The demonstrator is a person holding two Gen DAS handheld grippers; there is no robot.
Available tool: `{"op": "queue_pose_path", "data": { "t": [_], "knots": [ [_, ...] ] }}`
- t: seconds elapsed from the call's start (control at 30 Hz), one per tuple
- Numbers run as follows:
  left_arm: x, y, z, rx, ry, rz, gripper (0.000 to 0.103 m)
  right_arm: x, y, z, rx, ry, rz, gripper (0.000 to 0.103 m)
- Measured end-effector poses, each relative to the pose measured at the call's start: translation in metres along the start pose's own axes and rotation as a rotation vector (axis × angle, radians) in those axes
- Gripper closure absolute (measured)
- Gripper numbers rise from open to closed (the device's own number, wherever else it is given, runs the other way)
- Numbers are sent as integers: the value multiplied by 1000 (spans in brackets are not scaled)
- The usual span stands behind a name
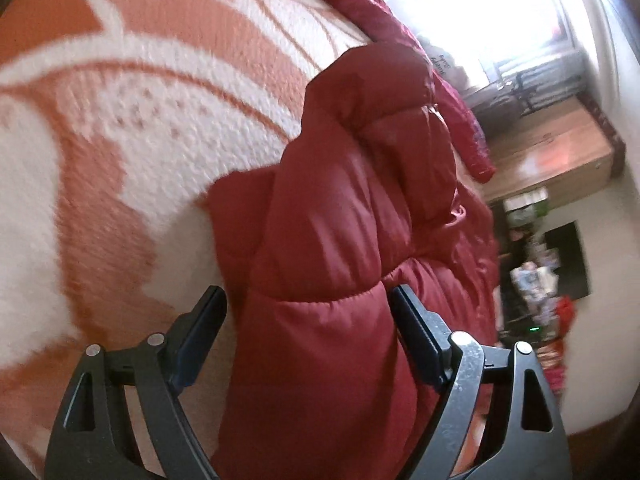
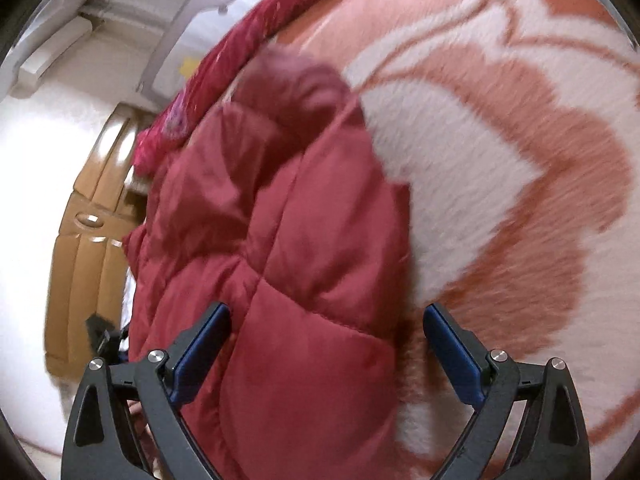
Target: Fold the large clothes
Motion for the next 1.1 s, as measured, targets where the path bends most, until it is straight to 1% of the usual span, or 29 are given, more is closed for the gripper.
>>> {"op": "queue_pose_path", "data": {
  "t": [0.03, 0.07, 0.13, 0.17, 0.2, 0.23, 0.27, 0.3, 0.33, 0.4, 0.5, 0.6, 0.67, 0.8, 0.9, 1.0, 1.1],
  "knots": [
    [2, 1, -3, 9, 23, 12, 18, -1, 0, -5, 20, -20, -2, 5],
    [1, 2, -5, 11, 29, 10, 18, -1, -1, -8, 34, -33, -2, 4],
    [-5, 3, -8, 9, 20, -23, 18, 0, -1, -12, 49, -36, -1, 6],
    [-10, 4, -9, 12, 12, -50, 18, 0, -1, -14, 53, -35, 2, 9],
    [-13, 5, -11, 13, 4, -71, 18, 2, 0, -15, 59, -40, 8, 21],
    [-21, 6, -12, 16, -17, -110, 20, 4, 1, -17, 76, -61, 6, 24],
    [-27, 7, -13, 17, -29, -134, 30, 4, 2, -18, 79, -65, 1, 28],
    [-32, 6, -13, 17, -35, -150, 37, 6, 3, -18, 79, -59, 5, 36],
    [-37, 7, -10, 9, -37, -163, 41, 8, 4, -17, 77, -60, 11, 39],
    [-43, 7, -5, 2, -30, -171, 52, 14, 3, -14, 70, -65, 16, 54],
    [-51, 10, 7, -10, -11, -172, 60, 21, 7, -3, 48, -77, 13, 63],
    [-58, 14, 23, -34, 23, -183, 64, 28, 16, 12, 33, -92, 9, 67],
    [-69, 25, 40, -58, 57, -202, 65, 34, 24, 24, 24, -105, 9, 68],
    [-84, 48, 69, -82, 100, -240, 66, 45, 56, 56, 8, -143, 47, 70],
    [-92, 79, 96, -86, 134, -256, 66, 46, 90, 86, -4, -167, 64, 70],
    [-87, 108, 114, -75, 165, -236, 66, 32, 120, 109, -6, -187, 47, 70],
    [-84, 138, 127, -66, 167, -225, 66, 18, 152, 124, 6, -188, 37, 70]
  ]
}}
Point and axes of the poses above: each gripper's, at about its wrist camera, not at the fingertips, and z roughly against the way its jaws point, x to its left, y to its underside, the point moved 1 cm from there along -z, roughly the way its jaws point, and after that the axes turned 10 degrees about -z, right-handed, at the moved point
